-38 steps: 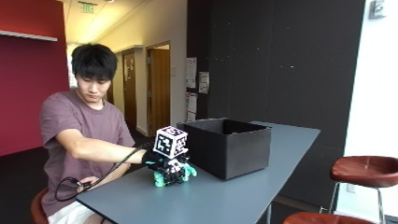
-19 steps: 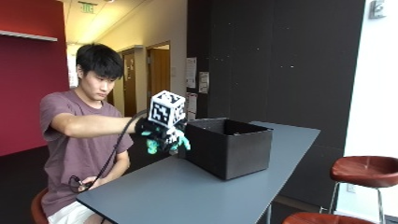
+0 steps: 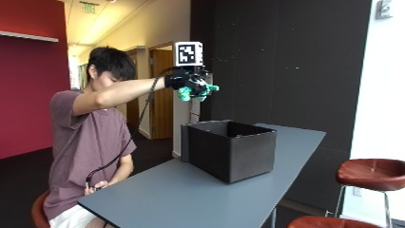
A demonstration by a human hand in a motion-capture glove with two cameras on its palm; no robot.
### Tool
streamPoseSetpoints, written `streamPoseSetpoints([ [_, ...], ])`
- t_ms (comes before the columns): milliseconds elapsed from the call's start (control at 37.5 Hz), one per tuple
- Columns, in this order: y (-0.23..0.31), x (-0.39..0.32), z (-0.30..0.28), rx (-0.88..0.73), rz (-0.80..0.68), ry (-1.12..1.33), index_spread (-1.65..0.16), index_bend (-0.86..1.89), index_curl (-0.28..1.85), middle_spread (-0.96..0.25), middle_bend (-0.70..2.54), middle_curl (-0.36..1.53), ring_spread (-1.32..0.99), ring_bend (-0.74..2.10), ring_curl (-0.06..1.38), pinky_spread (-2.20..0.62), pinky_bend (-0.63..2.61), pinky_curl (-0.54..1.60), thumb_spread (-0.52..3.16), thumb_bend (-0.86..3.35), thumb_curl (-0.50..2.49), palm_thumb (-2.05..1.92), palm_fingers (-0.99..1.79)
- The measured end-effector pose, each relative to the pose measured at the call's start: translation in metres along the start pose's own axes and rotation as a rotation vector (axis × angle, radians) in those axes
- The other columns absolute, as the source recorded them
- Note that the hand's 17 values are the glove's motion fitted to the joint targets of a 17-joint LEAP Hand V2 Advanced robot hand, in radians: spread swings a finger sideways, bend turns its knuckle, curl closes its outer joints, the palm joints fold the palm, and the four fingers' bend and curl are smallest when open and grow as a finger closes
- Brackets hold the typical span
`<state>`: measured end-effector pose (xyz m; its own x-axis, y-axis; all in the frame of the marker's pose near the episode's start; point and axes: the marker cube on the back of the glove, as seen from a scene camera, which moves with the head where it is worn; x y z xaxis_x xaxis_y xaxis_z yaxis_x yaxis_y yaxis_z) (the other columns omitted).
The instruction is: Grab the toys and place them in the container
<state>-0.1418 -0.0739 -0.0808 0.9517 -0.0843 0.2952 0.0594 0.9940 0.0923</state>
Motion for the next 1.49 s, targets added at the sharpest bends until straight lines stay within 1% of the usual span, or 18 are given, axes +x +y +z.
streamPoseSetpoints([
  [107, -0.014, -0.058, -0.009, -0.002, -0.298, -0.025, -0.22, 1.20, 0.73, -0.23, 1.29, 0.92, -0.37, 1.40, 0.69, -0.40, 0.99, 0.52, 0.69, 0.15, 0.82, 0.58, 1.06],
  [133, -0.018, -0.068, -0.008, 0.003, -0.335, -0.019, -0.22, 1.20, 0.74, -0.23, 1.30, 0.92, -0.38, 1.41, 0.70, -0.40, 0.99, 0.52, 0.68, 0.15, 0.83, 0.58, 1.06],
  [266, -0.045, -0.109, 0.008, 0.051, -0.350, 0.019, -0.21, 1.19, 0.78, -0.22, 1.30, 0.93, -0.37, 1.42, 0.70, -0.41, 1.00, 0.53, 0.66, 0.14, 0.87, 0.56, 1.05],
  [399, -0.068, -0.143, 0.032, 0.079, -0.237, 0.066, -0.21, 1.17, 0.81, -0.22, 1.30, 0.93, -0.37, 1.42, 0.71, -0.41, 1.01, 0.54, 0.64, 0.13, 0.91, 0.56, 1.00],
  [453, -0.072, -0.153, 0.041, 0.070, -0.265, 0.075, -0.21, 1.16, 0.83, -0.22, 1.29, 0.94, -0.37, 1.42, 0.71, -0.41, 1.02, 0.55, 0.64, 0.13, 0.92, 0.56, 0.99],
  [533, -0.073, -0.174, 0.055, -0.004, -0.273, 0.084, -0.21, 1.14, 0.85, -0.22, 1.29, 0.94, -0.37, 1.42, 0.71, -0.40, 1.03, 0.55, 0.62, 0.13, 0.94, 0.56, 0.97],
  [613, -0.070, -0.190, 0.073, -0.175, -0.265, 0.138, -0.22, 1.10, 0.87, -0.22, 1.28, 0.94, -0.37, 1.41, 0.71, -0.40, 1.04, 0.55, 0.62, 0.12, 0.96, 0.56, 0.93],
  [639, -0.068, -0.191, 0.079, -0.230, -0.285, 0.162, -0.22, 1.04, 0.86, -0.22, 1.22, 0.92, -0.37, 1.39, 0.70, -0.40, 1.06, 0.56, 0.63, 0.11, 0.96, 0.56, 0.81],
  [719, -0.064, -0.195, 0.090, -0.341, -0.327, 0.203, -0.20, 0.70, 0.85, -0.23, 1.01, 0.88, -0.35, 1.39, 0.72, -0.38, 1.18, 0.61, 0.78, 0.07, 0.92, 0.49, 0.20],
  [746, -0.063, -0.197, 0.091, -0.358, -0.331, 0.202, -0.19, 0.48, 0.80, -0.21, 0.88, 0.84, -0.33, 1.29, 0.71, -0.32, 1.25, 0.64, 0.89, 0.01, 0.87, 0.36, -0.28],
  [799, -0.063, -0.203, 0.093, -0.361, -0.310, 0.179, -0.17, 0.28, 0.73, -0.15, 0.69, 0.77, -0.26, 1.12, 0.67, -0.24, 1.34, 0.64, 0.97, -0.03, 0.82, 0.29, -0.55],
  [826, -0.064, -0.205, 0.093, -0.351, -0.279, 0.160, -0.17, 0.20, 0.67, -0.13, 0.61, 0.73, -0.23, 1.03, 0.63, -0.21, 1.34, 0.62, 1.00, -0.04, 0.79, 0.26, -0.59],
  [905, -0.066, -0.207, 0.088, -0.312, -0.208, 0.118, -0.16, 0.05, 0.52, -0.07, 0.42, 0.65, -0.17, 0.86, 0.54, -0.14, 1.32, 0.56, 1.09, -0.04, 0.73, 0.20, -0.52],
  [985, -0.062, -0.200, 0.083, -0.281, -0.279, 0.140, -0.15, 0.02, 0.42, -0.04, 0.29, 0.59, -0.13, 0.75, 0.48, -0.09, 1.28, 0.54, 1.15, -0.04, 0.68, 0.15, -0.45],
  [1039, -0.060, -0.193, 0.079, -0.263, -0.294, 0.157, -0.14, 0.01, 0.39, -0.02, 0.24, 0.56, -0.10, 0.70, 0.45, -0.06, 1.25, 0.52, 1.18, -0.04, 0.65, 0.12, -0.42],
  [1172, -0.052, -0.185, 0.069, -0.235, -0.172, 0.114, -0.13, 0.02, 0.32, 0.02, 0.17, 0.52, -0.06, 0.62, 0.41, -0.02, 1.18, 0.48, 1.24, -0.03, 0.58, 0.07, -0.35],
  [1385, -0.026, -0.141, 0.054, -0.186, -0.254, 0.131, -0.14, 0.07, 0.27, 0.03, 0.15, 0.47, -0.03, 0.54, 0.38, 0.02, 1.07, 0.43, 1.30, -0.02, 0.50, 0.04, -0.26],
  [1491, -0.023, -0.107, 0.048, -0.161, -0.114, 0.173, -0.14, 0.08, 0.26, 0.03, 0.15, 0.45, -0.02, 0.52, 0.37, 0.03, 1.04, 0.41, 1.32, -0.01, 0.48, 0.03, -0.23],
])
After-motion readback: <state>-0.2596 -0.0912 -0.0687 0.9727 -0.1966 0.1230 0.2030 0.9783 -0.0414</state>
